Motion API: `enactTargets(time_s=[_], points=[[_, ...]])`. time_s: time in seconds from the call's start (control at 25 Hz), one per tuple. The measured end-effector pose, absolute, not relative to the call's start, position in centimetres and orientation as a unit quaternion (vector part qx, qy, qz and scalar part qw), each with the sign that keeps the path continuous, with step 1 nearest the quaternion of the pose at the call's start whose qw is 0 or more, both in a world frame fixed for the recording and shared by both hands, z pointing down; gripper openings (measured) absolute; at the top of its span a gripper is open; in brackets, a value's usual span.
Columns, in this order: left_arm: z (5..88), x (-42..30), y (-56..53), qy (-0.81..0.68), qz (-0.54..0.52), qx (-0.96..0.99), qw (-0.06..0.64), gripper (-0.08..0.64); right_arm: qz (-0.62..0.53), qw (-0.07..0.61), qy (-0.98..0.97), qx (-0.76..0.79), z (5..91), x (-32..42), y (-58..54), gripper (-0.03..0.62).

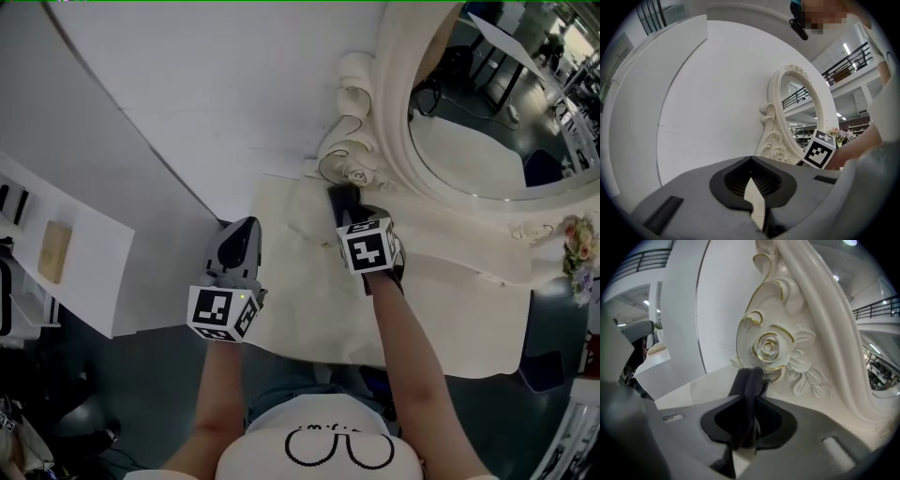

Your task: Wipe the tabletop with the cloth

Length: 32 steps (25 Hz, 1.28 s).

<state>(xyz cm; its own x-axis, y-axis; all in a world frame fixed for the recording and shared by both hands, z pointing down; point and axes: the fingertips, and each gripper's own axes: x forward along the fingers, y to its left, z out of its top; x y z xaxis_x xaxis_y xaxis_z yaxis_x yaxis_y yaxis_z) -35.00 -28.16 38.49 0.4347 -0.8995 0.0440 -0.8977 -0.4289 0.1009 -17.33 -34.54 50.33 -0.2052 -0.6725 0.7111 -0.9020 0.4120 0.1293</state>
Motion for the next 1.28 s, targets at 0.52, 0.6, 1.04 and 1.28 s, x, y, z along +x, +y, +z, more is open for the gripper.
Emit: enactTargets(time_s=[0.52,0.6,1.04,1.28], points=[[38.7,-27.8,-26.6,-0.530,-0.001,0.846,0.055,-0.003,0.155,0.364,-0.759,0.518,50.5,-10.1,-33.6,0.071],[38.8,-26.6,-26.5,-0.528,0.003,0.848,0.054,-0.002,0.156,0.366,-0.759,0.516,50.5,-8.9,-33.4,0.071],[38.8,-20.1,-26.1,-0.520,0.010,0.853,0.051,-0.002,0.156,0.367,-0.758,0.517,50.4,-2.7,-32.5,0.071],[38.7,-16.8,-25.8,-0.511,0.008,0.858,0.051,-0.002,0.157,0.369,-0.752,0.523,50.2,0.7,-31.5,0.071]])
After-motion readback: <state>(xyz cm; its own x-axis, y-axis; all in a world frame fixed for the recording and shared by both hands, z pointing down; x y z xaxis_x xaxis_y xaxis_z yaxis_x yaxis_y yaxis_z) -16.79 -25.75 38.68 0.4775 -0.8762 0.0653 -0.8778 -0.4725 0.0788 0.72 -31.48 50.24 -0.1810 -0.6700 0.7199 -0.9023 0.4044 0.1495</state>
